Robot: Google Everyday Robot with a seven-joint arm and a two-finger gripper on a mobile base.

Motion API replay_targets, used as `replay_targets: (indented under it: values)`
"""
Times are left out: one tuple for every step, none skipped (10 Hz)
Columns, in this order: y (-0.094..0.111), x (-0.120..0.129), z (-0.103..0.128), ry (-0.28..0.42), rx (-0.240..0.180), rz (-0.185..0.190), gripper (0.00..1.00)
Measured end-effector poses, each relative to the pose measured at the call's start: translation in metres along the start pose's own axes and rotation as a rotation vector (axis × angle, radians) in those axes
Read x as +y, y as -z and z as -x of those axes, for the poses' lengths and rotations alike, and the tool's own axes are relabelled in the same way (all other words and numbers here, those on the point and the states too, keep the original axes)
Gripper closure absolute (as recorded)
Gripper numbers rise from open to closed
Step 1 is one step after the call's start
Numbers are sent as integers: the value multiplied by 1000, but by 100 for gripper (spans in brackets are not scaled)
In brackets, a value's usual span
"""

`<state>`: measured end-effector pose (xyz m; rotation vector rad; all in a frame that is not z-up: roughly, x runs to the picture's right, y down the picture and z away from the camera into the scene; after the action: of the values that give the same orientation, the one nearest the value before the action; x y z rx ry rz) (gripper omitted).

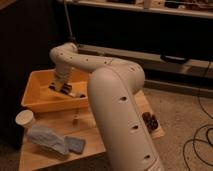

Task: Wipe tray with eraser

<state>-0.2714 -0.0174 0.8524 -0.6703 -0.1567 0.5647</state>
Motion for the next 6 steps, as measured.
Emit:
replay_targets:
  values:
    - [-4, 6, -7, -2, 4, 6, 100]
    - [-5, 5, -17, -11, 9, -1, 100]
    - [-7, 0, -35, -32, 17, -8, 100]
    - [-5, -9, -46, -55, 16, -17, 100]
    - [-5, -19, -53, -73, 16, -24, 100]
    - [-2, -38, -61, -102, 14, -38, 100]
